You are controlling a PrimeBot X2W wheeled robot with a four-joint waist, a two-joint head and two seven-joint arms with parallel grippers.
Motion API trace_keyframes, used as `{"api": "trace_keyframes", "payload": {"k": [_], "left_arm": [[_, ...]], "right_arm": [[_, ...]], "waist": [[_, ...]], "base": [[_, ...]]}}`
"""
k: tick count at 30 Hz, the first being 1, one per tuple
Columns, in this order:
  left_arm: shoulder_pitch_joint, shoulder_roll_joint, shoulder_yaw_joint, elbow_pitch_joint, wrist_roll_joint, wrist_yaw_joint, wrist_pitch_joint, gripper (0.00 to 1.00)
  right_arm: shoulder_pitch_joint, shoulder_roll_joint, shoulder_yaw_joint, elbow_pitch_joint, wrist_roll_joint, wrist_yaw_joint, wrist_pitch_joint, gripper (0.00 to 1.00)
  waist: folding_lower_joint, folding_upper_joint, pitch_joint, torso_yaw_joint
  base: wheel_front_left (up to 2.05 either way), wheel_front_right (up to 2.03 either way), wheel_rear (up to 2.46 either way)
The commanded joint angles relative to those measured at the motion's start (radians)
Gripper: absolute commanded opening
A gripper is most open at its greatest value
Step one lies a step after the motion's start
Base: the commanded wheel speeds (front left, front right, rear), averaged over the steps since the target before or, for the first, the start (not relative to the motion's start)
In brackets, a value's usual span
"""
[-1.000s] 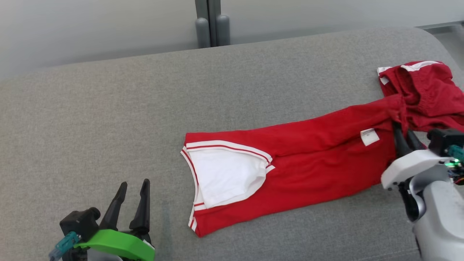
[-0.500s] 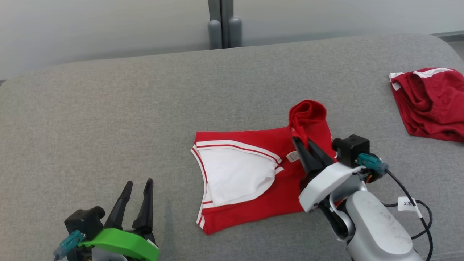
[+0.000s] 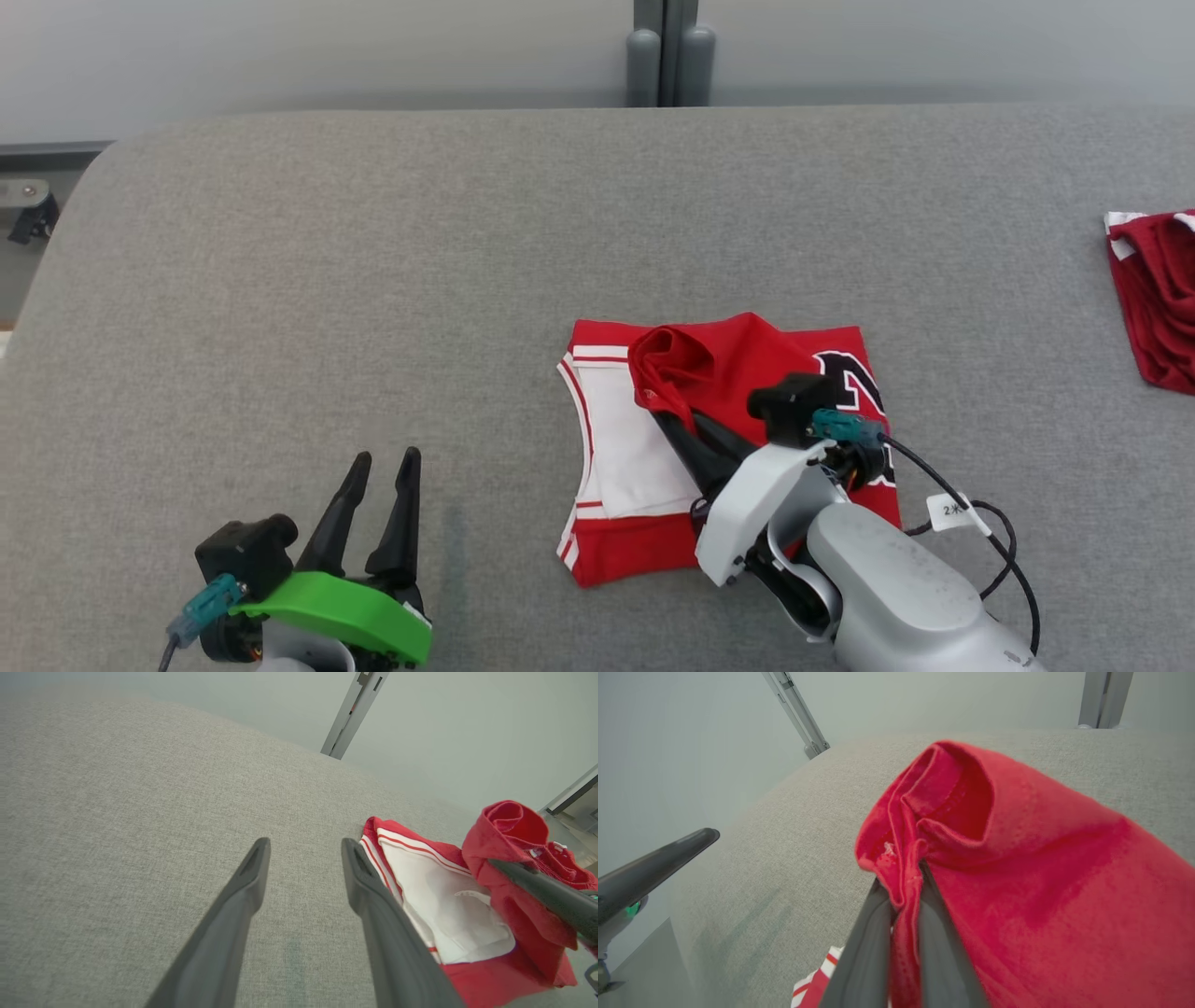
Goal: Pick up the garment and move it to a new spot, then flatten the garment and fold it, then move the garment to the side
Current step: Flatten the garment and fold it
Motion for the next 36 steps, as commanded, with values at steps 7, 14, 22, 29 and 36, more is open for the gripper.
{"api": "trace_keyframes", "payload": {"k": [7,14,22,29,36], "left_arm": [[-0.025,-0.013,-0.004,0.026,0.016,-0.014,-0.003,0.76],[-0.033,-0.018,-0.011,0.044,0.021,-0.022,-0.003,0.77],[-0.033,-0.024,-0.007,0.041,0.034,-0.026,-0.003,0.89],[-0.037,-0.037,0.004,0.026,0.065,-0.029,-0.003,1.00],[-0.030,-0.062,0.043,0.007,0.115,-0.015,-0.003,1.00]], "right_arm": [[-0.064,-0.004,0.108,0.101,0.084,-0.001,-0.025,0.02],[-0.107,-0.003,0.215,0.118,0.146,-0.001,-0.051,1.00],[-0.140,-0.004,0.237,0.097,0.150,-0.001,-0.080,1.00],[-0.123,-0.003,0.024,0.091,-0.021,-0.001,-0.084,1.00],[-0.011,-0.004,-0.261,0.034,-0.237,-0.001,-0.084,1.00]], "waist": [[0.0000,0.0000,0.004,0.033],[0.0000,0.0000,-0.004,0.028],[0.0000,0.0000,-0.024,-0.002],[0.0000,0.0000,-0.044,-0.031],[0.0000,0.0000,-0.077,-0.058]], "base": [[0.00,0.00,0.00],[0.00,0.00,0.00],[0.00,0.00,0.00],[0.00,0.00,0.00],[0.00,0.00,0.00]]}}
